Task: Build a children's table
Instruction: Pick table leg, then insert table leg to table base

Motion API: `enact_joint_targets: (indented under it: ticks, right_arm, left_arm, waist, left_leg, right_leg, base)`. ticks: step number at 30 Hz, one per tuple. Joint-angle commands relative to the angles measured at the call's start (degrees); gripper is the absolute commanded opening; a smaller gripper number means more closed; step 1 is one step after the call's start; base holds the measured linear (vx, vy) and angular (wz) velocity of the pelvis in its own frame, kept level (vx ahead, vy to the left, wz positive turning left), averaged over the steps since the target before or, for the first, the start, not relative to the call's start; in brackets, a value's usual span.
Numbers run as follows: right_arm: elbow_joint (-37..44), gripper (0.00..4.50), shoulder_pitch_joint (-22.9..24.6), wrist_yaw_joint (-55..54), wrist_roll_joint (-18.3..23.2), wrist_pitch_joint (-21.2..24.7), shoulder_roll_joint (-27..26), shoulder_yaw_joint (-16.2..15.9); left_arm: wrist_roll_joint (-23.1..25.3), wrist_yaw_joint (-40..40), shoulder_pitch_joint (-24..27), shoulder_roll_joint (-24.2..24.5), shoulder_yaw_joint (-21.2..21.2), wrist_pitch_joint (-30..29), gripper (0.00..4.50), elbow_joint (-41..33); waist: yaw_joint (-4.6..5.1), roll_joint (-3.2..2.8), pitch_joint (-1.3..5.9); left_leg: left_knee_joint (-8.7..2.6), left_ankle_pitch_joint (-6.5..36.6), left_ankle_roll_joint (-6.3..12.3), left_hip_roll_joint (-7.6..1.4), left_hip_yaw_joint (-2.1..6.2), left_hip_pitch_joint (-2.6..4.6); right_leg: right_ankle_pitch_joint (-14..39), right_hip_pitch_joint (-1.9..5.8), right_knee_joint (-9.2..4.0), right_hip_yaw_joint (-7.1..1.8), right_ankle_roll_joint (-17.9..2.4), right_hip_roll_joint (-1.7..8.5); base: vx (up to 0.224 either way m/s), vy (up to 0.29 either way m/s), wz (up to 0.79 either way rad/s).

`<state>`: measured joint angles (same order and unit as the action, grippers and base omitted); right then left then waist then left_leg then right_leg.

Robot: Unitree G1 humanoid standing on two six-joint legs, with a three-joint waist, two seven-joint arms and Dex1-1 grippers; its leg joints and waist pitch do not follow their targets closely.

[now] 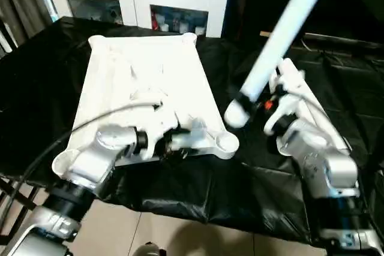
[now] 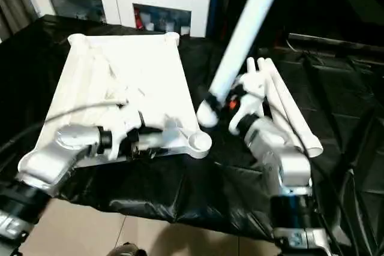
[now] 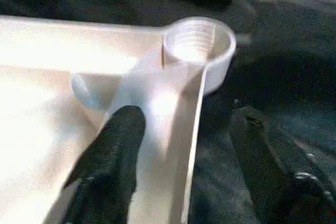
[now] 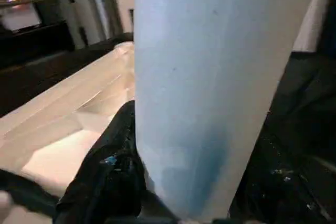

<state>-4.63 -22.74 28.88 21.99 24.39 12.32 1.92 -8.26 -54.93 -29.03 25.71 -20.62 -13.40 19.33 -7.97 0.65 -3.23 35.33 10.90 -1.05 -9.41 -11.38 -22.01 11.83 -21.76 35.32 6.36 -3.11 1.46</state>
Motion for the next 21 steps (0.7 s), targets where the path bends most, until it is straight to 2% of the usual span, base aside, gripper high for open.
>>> enact_joint_targets:
  ticks: [1, 2, 3, 4, 5, 6, 7, 9, 10, 13, 17, 18, 19, 20, 21]
  right_arm:
    - [2.19, 1.89, -0.29, 1.24, 0.55, 0.46, 0.68, -0.84]
    - [2.57, 1.89, -0.22, 1.97, 0.70, 0.90, 0.98, -1.52]
    - [2.96, 1.89, -0.16, 2.52, 0.52, 1.31, 1.27, -2.10]
    - [2.71, 1.89, -0.37, 3.65, 0.18, 1.73, 1.72, -2.83]
    - [2.63, 1.89, -0.32, 3.89, -0.02, 1.62, 1.82, -3.00]
    - [2.53, 1.89, -0.27, 4.18, -0.28, 1.47, 1.94, -3.22]
    - [2.41, 1.89, -0.37, 5.12, -0.60, 2.22, 2.48, -4.00]
    - [2.50, 1.89, -0.33, 5.56, -0.97, 2.06, 2.66, -4.63]
    - [2.79, 1.89, -0.34, 5.40, -1.03, 2.28, 2.66, -4.71]
    - [2.87, 1.89, -0.71, 5.20, -0.39, 3.02, 2.63, -4.28]
    - [0.98, 1.89, -1.52, 5.74, -0.95, 2.83, 3.22, -4.61]
    - [0.81, 1.89, -1.63, 5.82, -1.07, 2.81, 3.32, -4.65]
    - [0.60, 1.89, -1.72, 5.81, -1.03, 2.84, 3.30, -4.50]
    - [0.33, 1.89, -1.83, 5.77, -1.11, 2.80, 3.26, -4.52]
    - [0.33, 1.89, -1.83, 5.77, -1.11, 2.80, 3.26, -4.52]
  left_arm:
    - [0.70, -1.28, -2.25, -0.02, -0.36, 1.76, 2.47, 2.07]
    - [0.45, -2.15, -2.99, -0.04, -0.11, 2.00, 2.47, 3.58]
    - [0.67, -3.32, -3.89, 0.10, 0.05, 2.74, 2.32, 5.56]
    - [0.78, -5.08, -5.46, 0.02, 0.37, 3.32, 2.27, 8.88]
    - [0.84, -5.40, -5.65, -0.03, 0.40, 3.53, 2.19, 9.43]
    - [0.90, -5.80, -5.89, -0.10, 0.45, 3.78, 2.08, 10.13]
    - [1.39, -6.16, -6.61, -0.35, 0.45, 4.53, 2.08, 11.77]
    - [1.39, -7.29, -6.59, -0.11, 0.21, 4.59, 1.86, 11.99]
    - [1.26, -9.02, -6.35, 0.33, -0.35, 4.17, 1.80, 11.63]
    - [1.22, -10.49, -6.59, 0.61, -0.87, 3.57, 1.61, 11.97]
    - [1.77, -11.70, -7.68, -0.15, -1.11, 4.03, 1.39, 15.46]
    - [2.14, -11.76, -7.86, -0.31, -1.20, 4.54, 1.27, 16.22]
    - [3.35, -11.51, -8.15, -0.50, -1.46, 6.23, 1.17, 17.89]
    - [3.96, -11.12, -8.33, -0.52, -1.49, 6.85, 1.01, 18.84]
    - [3.96, -11.12, -8.33, -0.52, -1.49, 6.85, 1.01, 18.84]
  waist:
    - [0.26, -0.89, 4.08]
    - [0.27, -1.16, 4.08]
    - [0.29, -1.07, 4.12]
    - [0.27, -1.81, 4.14]
    - [0.26, -1.72, 4.29]
    - [0.26, -1.72, 4.29]
    - [0.18, -2.12, 4.29]
    - [0.04, -2.06, 4.41]
    - [0.07, -2.95, 4.36]
    - [0.13, -2.11, 4.33]
    - [0.08, -2.87, 4.30]
    - [0.12, -2.58, 4.27]
    - [-0.01, -2.72, 4.33]
    - [-0.04, -2.53, 4.33]
    - [-0.07, -2.60, 4.32]
  left_leg:
    - [-4.42, 7.62, -0.58, -5.53, 3.10, 1.85]
    - [-4.44, 7.74, -0.71, -5.65, 3.15, 1.93]
    - [-4.44, 7.81, -0.85, -5.73, 3.15, 1.99]
    - [-4.42, 8.10, -1.00, -5.75, 3.21, 2.09]
    - [-4.39, 8.22, -1.03, -5.67, 3.26, 1.95]
    - [-4.39, 8.22, -1.03, -5.67, 3.26, 1.95]
    - [-4.21, 8.43, -0.67, -5.50, 3.21, 1.83]
    - [-4.07, 7.37, -0.03, -5.43, 3.23, 1.49]
    - [-4.06, 7.90, -0.03, -5.61, 3.30, 1.65]
    - [-4.13, 7.24, 0.54, -5.67, 3.18, 1.60]
    - [-4.12, 8.02, 0.43, -5.71, 3.24, 1.68]
    - [-4.15, 7.99, 0.50, -5.62, 3.19, 1.71]
    - [-4.08, 7.93, 0.42, -5.54, 3.21, 1.76]
    - [-4.13, 7.68, 0.60, -5.58, 3.24, 1.64]
    - [-4.13, 7.74, 0.58, -5.64, 3.31, 1.65]
  right_leg:
    - [9.25, 2.57, -4.67, -5.12, -4.48, 9.06]
    - [9.20, 2.49, -4.62, -5.12, -4.75, 9.12]
    - [8.95, 2.48, -4.55, -5.09, -4.87, 9.08]
    - [8.29, 2.29, -4.58, -5.09, -5.01, 8.96]
    - [6.79, 2.69, -4.31, -5.12, -5.40, 9.12]
    - [6.79, 2.69, -4.31, -5.12, -5.40, 9.12]
    - [6.98, 2.71, -4.59, -5.10, -5.58, 9.22]
    - [7.29, 2.93, -4.44, -5.09, -5.77, 9.40]
    - [8.17, 2.63, -4.82, -5.00, -5.57, 9.25]
    - [8.19, 2.66, -4.52, -5.00, -6.06, 9.14]
    - [10.51, 2.50, -4.93, -4.96, -5.36, 9.15]
    - [10.54, 2.52, -4.96, -4.93, -5.23, 9.03]
    - [10.63, 2.53, -4.94, -4.96, -5.27, 9.17]
    - [10.65, 2.63, -4.91, -4.99, -4.95, 9.26]
    - [10.75, 2.61, -4.91, -5.00, -4.99, 9.32]
  base:
    - [0.000, 0.000, 0.00]
    - [0.000, 0.000, 0.00]
    - [0.000, 0.000, 0.00]
    - [0.000, 0.000, 0.00]
    - [0.000, 0.000, 0.00]
    - [0.000, 0.000, 0.00]
    - [0.000, 0.000, 0.00]
    - [0.000, 0.000, 0.00]
    - [0.000, 0.000, 0.00]
    - [0.000, 0.000, 0.00]
    - [0.000, 0.000, 0.00]
    - [0.000, 0.000, 0.00]
    - [0.000, 0.000, 0.00]
    - [0.000, 0.000, 0.00]
    - [0.000, 0.000, 0.00]
